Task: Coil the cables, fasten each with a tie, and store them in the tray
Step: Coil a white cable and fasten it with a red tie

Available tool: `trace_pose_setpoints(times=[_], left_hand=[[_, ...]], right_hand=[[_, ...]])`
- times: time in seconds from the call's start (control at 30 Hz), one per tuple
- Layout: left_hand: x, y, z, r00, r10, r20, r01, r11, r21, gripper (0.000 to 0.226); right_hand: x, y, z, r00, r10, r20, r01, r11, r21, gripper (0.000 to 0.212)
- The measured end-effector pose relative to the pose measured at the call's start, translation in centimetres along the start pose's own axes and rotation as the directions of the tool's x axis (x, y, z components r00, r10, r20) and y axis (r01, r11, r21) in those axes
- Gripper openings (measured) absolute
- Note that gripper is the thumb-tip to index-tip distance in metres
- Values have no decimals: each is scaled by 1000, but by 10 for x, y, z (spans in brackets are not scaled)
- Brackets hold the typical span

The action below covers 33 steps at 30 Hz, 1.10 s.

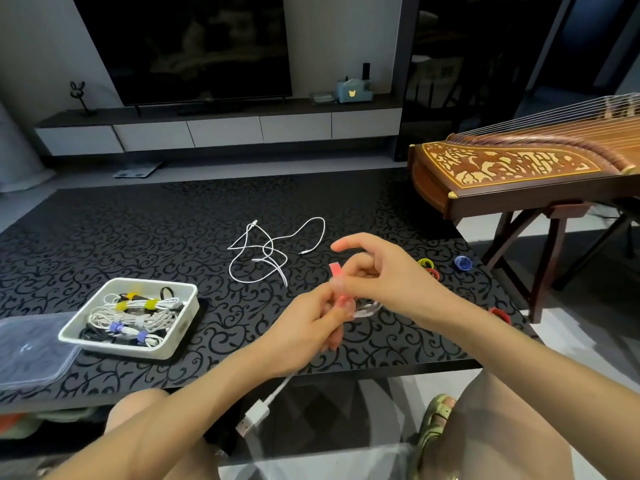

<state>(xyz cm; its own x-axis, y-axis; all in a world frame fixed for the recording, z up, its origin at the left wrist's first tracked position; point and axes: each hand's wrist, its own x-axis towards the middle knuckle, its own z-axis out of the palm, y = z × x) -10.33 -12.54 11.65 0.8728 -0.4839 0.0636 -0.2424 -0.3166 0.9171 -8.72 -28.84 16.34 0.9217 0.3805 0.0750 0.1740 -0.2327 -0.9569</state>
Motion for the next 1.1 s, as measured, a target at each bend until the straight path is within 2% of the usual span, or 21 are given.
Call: trace_pose_setpoints(times=[0.1, 0.23, 0.27, 0.3, 0.33, 0.37, 0.4, 0.43, 0.53, 0.67, 0.8, 0.9, 1.03, 1.1], left_hand=[[1, 2, -3, 996, -22, 87, 35, 989, -146, 24], [6, 2, -13, 984, -90, 154, 128, 958, -257, 8], [8, 3, -16, 980, -119, 161, 151, 967, -204, 7], [11, 4, -18, 981, -133, 140, 143, 988, -61, 9], [14, 5, -20, 988, -117, 99, 101, 983, 156, 12], [17, 6, -22, 996, -73, 55, 50, 936, 348, 16], [19, 8, -22, 1000, -14, 19, 4, 897, 443, 20], [20, 11, -22, 999, 44, -9, -36, 895, 445, 21], [21, 18, -18, 983, 173, -66, -146, 942, 301, 9], [28, 23, -10, 940, 312, -135, -236, 885, 400, 8], [40, 25, -9, 941, 317, -120, -194, 794, 576, 13], [46, 25, -8, 940, 335, -66, -216, 734, 644, 16], [50, 27, -4, 923, 383, -46, -294, 776, 559, 23], [52, 28, -1, 919, 385, -84, -308, 835, 456, 20]], right_hand=[[1, 1, 0, 997, -44, -62, 40, 998, -54, 35], [6, 1, -3, 988, 57, -142, -51, 998, 43, 31], [7, 3, -4, 984, 75, -160, -69, 997, 42, 31], [9, 4, -4, 980, 82, -180, -81, 997, 14, 30], [10, 6, -3, 975, 84, -204, -91, 996, -24, 30], [12, 6, -3, 970, 83, -229, -98, 994, -55, 29], [13, 6, -3, 964, 87, -251, -107, 992, -69, 29], [15, 5, -3, 959, 97, -266, -120, 990, -70, 29], [21, 0, -6, 943, 167, -288, -182, 983, -24, 30], [26, -6, -12, 921, 252, -297, -248, 967, 51, 31], [26, -12, -21, 902, 314, -297, -289, 949, 124, 31], [26, -13, -27, 891, 352, -288, -311, 934, 177, 30], [30, -13, -34, 874, 427, -230, -370, 893, 255, 32], [32, -11, -38, 869, 454, -198, -384, 870, 311, 42]])
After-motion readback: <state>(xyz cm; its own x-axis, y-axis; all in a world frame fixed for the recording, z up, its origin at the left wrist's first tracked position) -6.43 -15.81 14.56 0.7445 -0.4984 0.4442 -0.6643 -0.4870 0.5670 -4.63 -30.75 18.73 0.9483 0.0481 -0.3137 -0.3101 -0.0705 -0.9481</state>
